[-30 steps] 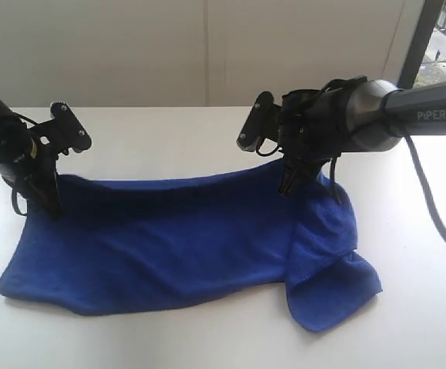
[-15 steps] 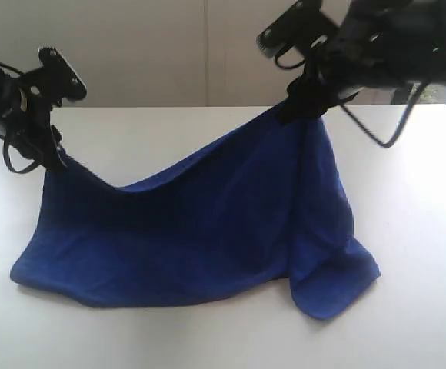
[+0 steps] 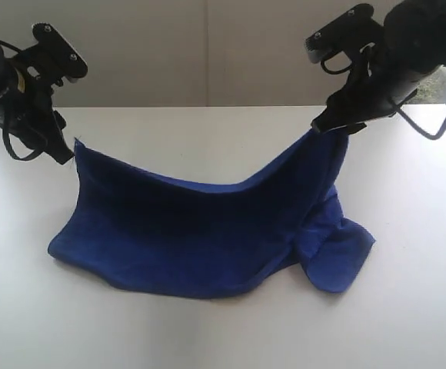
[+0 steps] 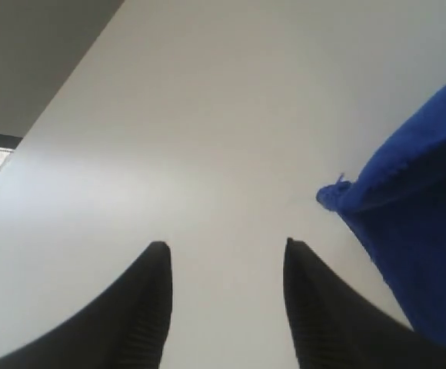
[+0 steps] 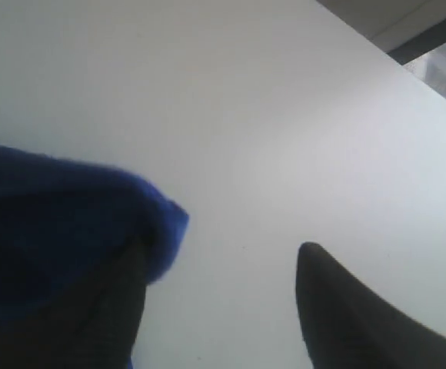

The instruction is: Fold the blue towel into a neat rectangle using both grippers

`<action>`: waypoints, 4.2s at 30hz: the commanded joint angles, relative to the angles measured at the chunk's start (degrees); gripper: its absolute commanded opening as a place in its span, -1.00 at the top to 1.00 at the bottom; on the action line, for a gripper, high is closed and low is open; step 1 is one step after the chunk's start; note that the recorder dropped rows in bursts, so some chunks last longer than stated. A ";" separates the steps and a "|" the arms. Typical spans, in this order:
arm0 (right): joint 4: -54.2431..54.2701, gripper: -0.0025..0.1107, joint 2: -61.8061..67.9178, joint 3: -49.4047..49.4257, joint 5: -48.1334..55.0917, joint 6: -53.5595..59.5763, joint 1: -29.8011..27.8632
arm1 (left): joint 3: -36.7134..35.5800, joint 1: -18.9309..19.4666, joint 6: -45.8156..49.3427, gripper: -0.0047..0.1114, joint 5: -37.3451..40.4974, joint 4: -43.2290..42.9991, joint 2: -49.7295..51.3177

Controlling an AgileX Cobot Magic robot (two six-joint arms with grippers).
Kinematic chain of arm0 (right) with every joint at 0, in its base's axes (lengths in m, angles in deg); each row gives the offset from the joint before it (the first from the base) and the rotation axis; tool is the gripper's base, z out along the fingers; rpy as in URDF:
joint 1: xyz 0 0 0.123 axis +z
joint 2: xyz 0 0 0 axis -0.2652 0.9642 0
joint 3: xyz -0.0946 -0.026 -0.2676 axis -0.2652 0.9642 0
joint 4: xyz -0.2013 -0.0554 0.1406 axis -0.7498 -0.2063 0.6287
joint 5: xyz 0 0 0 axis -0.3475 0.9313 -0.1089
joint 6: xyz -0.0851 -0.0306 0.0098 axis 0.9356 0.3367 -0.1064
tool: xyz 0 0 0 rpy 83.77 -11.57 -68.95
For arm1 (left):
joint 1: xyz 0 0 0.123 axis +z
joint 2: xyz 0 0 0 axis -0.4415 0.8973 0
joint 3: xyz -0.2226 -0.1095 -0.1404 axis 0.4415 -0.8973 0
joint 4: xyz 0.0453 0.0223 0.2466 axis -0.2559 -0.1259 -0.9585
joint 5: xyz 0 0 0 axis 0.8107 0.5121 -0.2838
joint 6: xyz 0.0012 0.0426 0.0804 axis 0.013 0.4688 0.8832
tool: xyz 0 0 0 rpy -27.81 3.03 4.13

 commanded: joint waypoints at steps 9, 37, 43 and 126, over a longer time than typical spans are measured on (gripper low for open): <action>-10.92 -0.17 10.27 0.07 -6.56 -15.29 -1.92 | 0.12 0.25 -0.42 0.04 -4.26 -4.76 7.16; 50.25 -0.02 11.14 -0.01 8.33 32.64 -20.08 | 7.14 7.07 -16.64 -0.60 -17.28 -10.22 6.30; 54.41 -0.02 11.76 -0.01 10.37 35.24 -20.08 | 8.68 7.07 -16.64 -0.60 -14.29 -10.17 6.31; 38.23 0.96 11.62 -4.00 3.13 27.70 -15.56 | -6.15 -2.06 12.48 0.92 19.59 34.32 19.03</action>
